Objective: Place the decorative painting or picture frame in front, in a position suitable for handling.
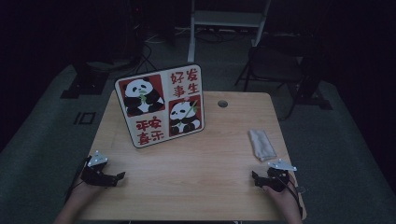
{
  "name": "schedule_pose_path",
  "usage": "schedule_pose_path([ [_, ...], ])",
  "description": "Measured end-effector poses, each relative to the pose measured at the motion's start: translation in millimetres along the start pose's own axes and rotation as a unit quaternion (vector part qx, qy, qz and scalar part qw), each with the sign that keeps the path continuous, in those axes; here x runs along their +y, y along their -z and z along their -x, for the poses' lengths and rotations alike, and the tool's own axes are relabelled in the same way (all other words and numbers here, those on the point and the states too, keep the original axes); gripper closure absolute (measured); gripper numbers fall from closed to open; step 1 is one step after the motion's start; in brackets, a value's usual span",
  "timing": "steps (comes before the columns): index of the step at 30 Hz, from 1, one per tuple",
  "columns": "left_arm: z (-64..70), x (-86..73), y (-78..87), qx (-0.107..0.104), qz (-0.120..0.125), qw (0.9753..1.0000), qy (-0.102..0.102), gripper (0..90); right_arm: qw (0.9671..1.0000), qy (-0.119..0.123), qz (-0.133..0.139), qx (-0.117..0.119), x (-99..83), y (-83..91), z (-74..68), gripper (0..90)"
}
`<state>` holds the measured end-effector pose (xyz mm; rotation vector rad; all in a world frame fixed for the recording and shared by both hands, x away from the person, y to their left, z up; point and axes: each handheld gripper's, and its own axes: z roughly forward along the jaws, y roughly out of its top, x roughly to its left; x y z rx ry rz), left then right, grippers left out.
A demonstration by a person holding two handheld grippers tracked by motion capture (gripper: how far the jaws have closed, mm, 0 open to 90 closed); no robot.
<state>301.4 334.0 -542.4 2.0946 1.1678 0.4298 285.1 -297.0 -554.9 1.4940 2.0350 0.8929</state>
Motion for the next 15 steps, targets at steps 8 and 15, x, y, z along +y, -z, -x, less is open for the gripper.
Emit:
schedule_pose_path([
  [8, -15.8, 20.8, -2.4, 0.004, 0.028, 0.9996, 0.006, 2.0, 1.0, 0.0, 0.0, 0.0, 0.0, 0.0, 0.0, 13.0],
  [15, -22.9, 41.0, -5.5, -0.008, 0.047, 0.9988, 0.004, 2.0, 1.0, 0.0, 0.0, 0.0, 0.0, 0.0, 0.0, 13.0],
])
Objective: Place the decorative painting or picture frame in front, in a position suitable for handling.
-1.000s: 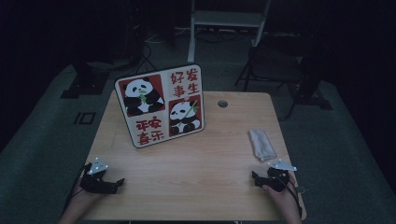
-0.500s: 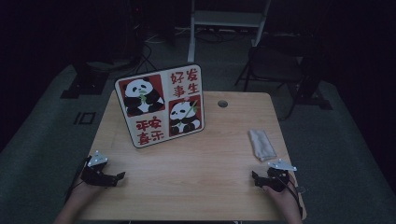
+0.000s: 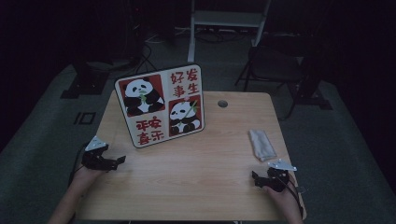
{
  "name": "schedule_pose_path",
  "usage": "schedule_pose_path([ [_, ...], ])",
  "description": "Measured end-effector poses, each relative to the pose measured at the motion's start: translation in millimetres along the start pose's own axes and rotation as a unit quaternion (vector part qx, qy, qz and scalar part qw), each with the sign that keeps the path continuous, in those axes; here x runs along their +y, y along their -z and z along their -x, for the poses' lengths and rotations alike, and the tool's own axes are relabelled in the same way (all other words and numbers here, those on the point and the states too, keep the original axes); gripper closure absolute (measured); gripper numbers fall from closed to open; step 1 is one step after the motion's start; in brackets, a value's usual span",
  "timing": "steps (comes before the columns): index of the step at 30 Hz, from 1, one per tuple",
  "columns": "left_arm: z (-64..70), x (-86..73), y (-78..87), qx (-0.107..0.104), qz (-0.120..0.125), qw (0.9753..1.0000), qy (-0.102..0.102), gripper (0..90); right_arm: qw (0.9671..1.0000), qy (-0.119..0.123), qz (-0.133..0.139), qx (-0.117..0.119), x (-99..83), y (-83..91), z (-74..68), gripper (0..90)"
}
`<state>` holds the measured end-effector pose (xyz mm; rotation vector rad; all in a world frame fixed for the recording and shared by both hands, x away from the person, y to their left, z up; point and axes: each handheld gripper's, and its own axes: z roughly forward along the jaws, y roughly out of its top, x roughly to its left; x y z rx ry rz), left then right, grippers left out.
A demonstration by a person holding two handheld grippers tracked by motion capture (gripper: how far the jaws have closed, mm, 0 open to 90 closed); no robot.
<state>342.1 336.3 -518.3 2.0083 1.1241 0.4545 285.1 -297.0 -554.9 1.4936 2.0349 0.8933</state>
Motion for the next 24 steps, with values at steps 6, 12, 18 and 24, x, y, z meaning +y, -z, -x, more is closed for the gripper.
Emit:
schedule_pose_path([
  [6, -4.2, 23.1, -0.6, -0.008, 0.023, 0.9997, -0.005, 2.0, 1.0, 0.0, 0.0, 0.0, 0.0, 0.0, 0.0, 13.0],
  [12, -9.5, 49.3, -0.2, -0.012, 0.046, 0.9988, -0.012, 1.9, 1.0, 0.0, 0.0, 0.0, 0.0, 0.0, 0.0, 13.0],
  [18, -10.5, 70.1, -3.0, -0.021, 0.067, 0.9973, -0.023, 1.9, 1.0, 0.0, 0.0, 0.0, 0.0, 0.0, 0.0, 13.0],
  [24, -10.4, 89.9, -6.8, -0.019, 0.074, 0.9966, -0.033, 2.0, 1.0, 0.0, 0.0, 0.0, 0.0, 0.0, 0.0, 13.0],
])
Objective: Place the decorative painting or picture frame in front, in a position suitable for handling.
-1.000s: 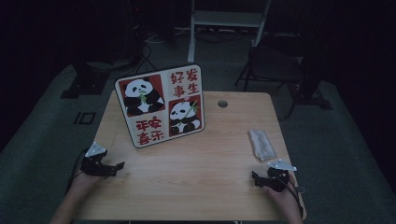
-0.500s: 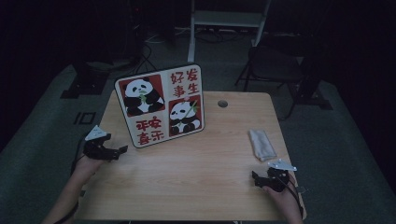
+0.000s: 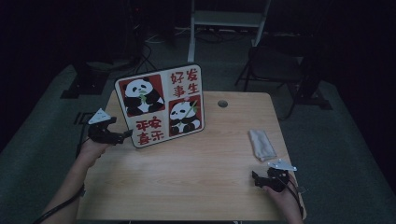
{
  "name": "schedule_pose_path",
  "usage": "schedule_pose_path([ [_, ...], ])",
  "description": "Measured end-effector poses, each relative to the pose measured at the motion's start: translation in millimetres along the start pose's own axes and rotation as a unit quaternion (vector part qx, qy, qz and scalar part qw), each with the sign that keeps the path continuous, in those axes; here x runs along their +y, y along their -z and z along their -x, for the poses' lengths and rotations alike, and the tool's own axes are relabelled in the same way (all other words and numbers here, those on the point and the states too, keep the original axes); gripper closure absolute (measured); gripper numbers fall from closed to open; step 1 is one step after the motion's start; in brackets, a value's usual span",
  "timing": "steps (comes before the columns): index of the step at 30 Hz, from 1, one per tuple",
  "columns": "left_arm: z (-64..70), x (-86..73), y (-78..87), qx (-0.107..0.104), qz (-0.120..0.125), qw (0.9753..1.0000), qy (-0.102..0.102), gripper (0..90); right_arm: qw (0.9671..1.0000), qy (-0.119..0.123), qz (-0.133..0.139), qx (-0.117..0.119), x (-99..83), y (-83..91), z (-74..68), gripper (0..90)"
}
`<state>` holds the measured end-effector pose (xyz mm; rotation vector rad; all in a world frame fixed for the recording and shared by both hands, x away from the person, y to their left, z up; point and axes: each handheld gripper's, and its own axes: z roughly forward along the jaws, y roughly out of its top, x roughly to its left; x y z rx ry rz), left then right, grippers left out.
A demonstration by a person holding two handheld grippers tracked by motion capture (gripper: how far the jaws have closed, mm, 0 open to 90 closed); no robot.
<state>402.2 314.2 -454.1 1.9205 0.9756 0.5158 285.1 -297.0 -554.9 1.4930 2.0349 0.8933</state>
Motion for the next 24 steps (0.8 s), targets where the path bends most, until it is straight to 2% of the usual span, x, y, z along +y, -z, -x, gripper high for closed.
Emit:
schedule_pose_path([
  [2, -2.0, 3.8, -2.2, 0.001, 0.006, 1.0, 0.001, 2.0, 1.0, 0.0, 0.0, 0.0, 0.0, 0.0, 0.0, 13.0],
  [4, -5.7, 6.0, -5.8, -0.005, 0.009, 0.9999, 0.013, 2.0, 1.0, 0.0, 0.0, 0.0, 0.0, 0.0, 0.0, 13.0],
  [5, -6.9, 6.8, -7.8, -0.002, 0.008, 0.9998, 0.017, 2.0, 1.0, 0.0, 0.0, 0.0, 0.0, 0.0, 0.0, 13.0],
  [6, -8.6, 7.9, -9.5, -0.008, 0.008, 0.9997, 0.019, 2.0, 1.0, 0.0, 0.0, 0.0, 0.0, 0.0, -0.1, 13.0],
  [10, -10.8, 14.5, -14.3, -0.002, 0.012, 0.9998, 0.015, 2.0, 1.0, 0.0, 0.0, 0.0, 0.0, 0.0, 0.0, 13.0],
  [15, -14.2, 22.4, -16.1, -0.011, 0.027, 0.9995, 0.012, 2.0, 1.0, 0.0, 0.0, 0.0, 0.0, 0.0, 0.0, 13.0],
  [16, -15.0, 23.2, -16.8, -0.019, 0.028, 0.9993, 0.015, 2.1, 1.0, 0.0, 0.0, 0.0, 0.0, 0.0, 0.0, 13.0],
  [17, -14.9, 23.7, -16.9, -0.018, 0.031, 0.9993, 0.011, 6.4, 1.0, 0.0, 0.0, 0.0, 0.0, 0.0, 0.0, 13.0],
  [20, -15.7, 24.4, -19.3, -0.024, 0.031, 0.9992, 0.012, 10.7, 1.0, 0.0, 0.0, 0.0, 0.0, 0.0, 0.0, 13.0],
  [21, -15.3, 24.4, -20.2, -0.021, 0.03, 0.9992, 0.011, 16.1, 1.0, 0.0, 0.0, 0.0, 0.0, 0.0, 0.0, 13.0],
  [22, -15.7, 24.2, -21.0, -0.03, 0.029, 0.999, 0.012, 16.1, 1.0, 0.0, 0.0, 0.0, 0.0, 0.0, 0.0, 13.0],
  [24, -15.5, 24.1, -22.1, -0.029, 0.027, 0.9991, 0.013, 19.6, 1.0, 0.0, 0.0, 0.0, 0.0, 0.0, 0.0, 13.0],
])
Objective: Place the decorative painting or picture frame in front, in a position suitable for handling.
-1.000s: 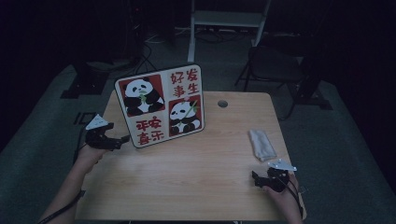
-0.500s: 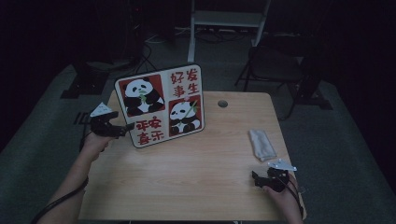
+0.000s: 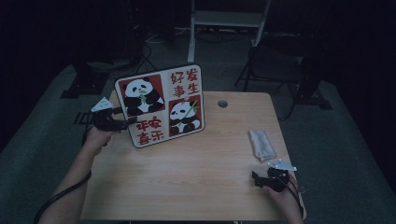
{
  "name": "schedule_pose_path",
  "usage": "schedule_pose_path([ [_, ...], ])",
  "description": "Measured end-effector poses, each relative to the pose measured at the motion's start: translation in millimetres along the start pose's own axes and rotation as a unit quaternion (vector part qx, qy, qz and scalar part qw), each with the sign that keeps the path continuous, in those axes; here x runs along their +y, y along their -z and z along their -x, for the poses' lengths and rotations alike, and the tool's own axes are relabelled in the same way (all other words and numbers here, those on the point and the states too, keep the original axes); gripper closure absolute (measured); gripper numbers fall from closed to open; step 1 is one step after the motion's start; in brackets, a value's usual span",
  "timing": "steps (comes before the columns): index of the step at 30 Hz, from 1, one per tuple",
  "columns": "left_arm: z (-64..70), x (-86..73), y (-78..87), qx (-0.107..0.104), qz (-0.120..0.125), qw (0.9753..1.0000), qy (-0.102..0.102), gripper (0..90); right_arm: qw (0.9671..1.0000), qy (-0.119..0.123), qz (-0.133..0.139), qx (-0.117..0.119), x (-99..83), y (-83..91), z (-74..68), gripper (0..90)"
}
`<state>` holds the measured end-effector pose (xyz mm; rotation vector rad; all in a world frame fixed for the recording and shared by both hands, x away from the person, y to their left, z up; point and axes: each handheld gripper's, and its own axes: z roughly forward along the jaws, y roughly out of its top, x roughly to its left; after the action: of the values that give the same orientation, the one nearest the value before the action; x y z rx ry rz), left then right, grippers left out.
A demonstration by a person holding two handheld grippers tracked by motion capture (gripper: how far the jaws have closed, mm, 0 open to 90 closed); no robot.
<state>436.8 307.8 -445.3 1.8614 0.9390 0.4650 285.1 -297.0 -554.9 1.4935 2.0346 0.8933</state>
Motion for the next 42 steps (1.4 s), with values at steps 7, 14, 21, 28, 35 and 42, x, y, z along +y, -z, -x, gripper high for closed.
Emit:
schedule_pose_path([
  [7, -2.8, -4.0, -1.2, -0.034, 0.018, 0.9992, 0.013, 47.0, 1.0, 0.0, 0.0, 0.0, 0.0, 0.0, 0.0, 13.0],
  [14, -0.7, -6.3, 3.0, -0.058, 0.025, 0.9979, 0.015, 62.8, 1.0, 0.0, 0.0, 0.0, 0.0, 0.0, 0.0, 13.0],
  [21, 6.7, -14.0, 9.3, -0.083, 0.039, 0.9953, 0.03, 70.3, 1.0, 0.0, 0.0, 0.0, 0.0, 0.0, 0.0, 13.0],
  [28, 21.5, -22.5, 14.4, -0.107, 0.055, 0.9918, 0.042, 78.2, 1.0, 0.0, 0.0, 0.0, 0.0, 0.0, 0.0, 13.0],
  [35, 38.3, -26.6, 19.1, -0.095, 0.061, 0.993, 0.035, 79.2, 1.0, 0.0, 0.0, 0.0, 0.0, 0.0, 0.0, 13.0],
  [42, 53.5, -30.5, 22.9, -0.092, 0.066, 0.9932, 0.029, 79.3, 1.0, 0.0, 0.0, 0.0, 0.0, 0.0, 0.0, 13.0],
])
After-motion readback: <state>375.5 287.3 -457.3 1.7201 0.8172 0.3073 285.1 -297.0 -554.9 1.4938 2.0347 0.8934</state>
